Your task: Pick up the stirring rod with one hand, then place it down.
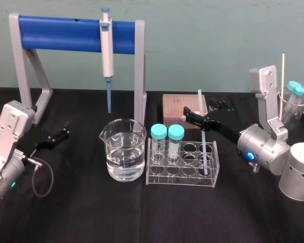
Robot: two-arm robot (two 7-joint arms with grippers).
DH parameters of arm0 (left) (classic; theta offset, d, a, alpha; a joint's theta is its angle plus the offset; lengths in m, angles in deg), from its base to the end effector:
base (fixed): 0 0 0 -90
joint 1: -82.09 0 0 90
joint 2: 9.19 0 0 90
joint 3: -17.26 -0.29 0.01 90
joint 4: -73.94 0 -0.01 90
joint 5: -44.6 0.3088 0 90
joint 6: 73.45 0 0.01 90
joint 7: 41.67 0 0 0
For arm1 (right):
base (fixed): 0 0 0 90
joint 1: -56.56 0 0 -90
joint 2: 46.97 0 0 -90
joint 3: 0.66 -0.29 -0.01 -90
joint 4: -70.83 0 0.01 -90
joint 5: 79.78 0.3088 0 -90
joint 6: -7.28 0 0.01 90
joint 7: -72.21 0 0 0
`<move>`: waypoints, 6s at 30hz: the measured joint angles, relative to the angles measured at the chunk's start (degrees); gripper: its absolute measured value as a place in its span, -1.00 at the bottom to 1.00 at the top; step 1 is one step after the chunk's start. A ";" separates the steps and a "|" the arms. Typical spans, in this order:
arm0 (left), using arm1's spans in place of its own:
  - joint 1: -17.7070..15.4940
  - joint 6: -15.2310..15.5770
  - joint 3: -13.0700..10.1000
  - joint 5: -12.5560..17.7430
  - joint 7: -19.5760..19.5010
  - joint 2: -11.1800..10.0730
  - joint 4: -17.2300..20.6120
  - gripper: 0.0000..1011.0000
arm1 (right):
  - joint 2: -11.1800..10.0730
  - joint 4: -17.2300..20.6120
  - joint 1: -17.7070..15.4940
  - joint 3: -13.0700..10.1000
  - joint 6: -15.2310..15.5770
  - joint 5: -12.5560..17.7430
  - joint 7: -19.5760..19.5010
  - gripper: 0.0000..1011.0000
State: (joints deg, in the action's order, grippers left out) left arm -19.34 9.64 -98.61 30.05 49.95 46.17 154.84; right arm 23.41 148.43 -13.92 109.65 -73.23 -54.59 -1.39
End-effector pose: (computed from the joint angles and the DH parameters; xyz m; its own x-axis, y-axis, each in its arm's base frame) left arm 0.3581 0.0826 -0.3023 0.2924 0.8803 0.3736 -0.9552 0.2875 0.0703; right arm 0.4104 -0.0193 -0.2636 0.5073 -0.8598 -0.0578 0.8476 0.5099 -0.1465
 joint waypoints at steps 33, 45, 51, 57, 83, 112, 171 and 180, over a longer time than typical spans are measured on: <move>0.00 0.00 0.00 0.00 0.00 0.00 0.00 0.98 | -0.10 0.10 -0.10 -0.01 -0.02 0.33 0.03 -0.66; 0.00 0.00 0.00 0.00 0.00 0.00 0.00 0.98 | -0.10 0.09 -0.10 -0.01 -0.02 0.33 0.06 -0.84; 0.00 0.00 0.00 0.00 0.00 0.00 0.00 0.98 | 0.19 0.23 -0.55 -0.52 -0.78 0.36 0.63 -0.84; 0.00 0.00 0.00 0.00 0.00 0.00 0.00 0.98 | 0.79 0.67 -1.35 -1.31 -3.07 0.26 1.60 -0.84; 0.00 0.00 0.00 0.00 0.00 0.00 0.00 0.98 | 1.11 6.43 -5.23 -4.44 -19.41 -4.02 5.64 -0.84; 0.00 0.00 0.00 0.00 0.00 0.00 0.00 0.98 | 1.30 11.94 -6.65 -8.12 -20.71 -3.02 5.64 -0.84; 0.00 0.00 0.00 0.00 0.00 0.00 0.00 0.98 | 1.31 13.10 -7.93 -8.81 -20.06 -3.43 5.11 -0.84; 0.00 0.00 0.00 0.00 0.00 0.00 0.00 0.98 | 1.12 13.24 -8.08 -8.79 -19.94 -3.40 5.19 -0.84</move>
State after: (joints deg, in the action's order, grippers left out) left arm -19.34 9.65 -98.61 30.05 49.95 46.17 154.84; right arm 24.53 161.66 -22.00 100.86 -93.17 -57.99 3.80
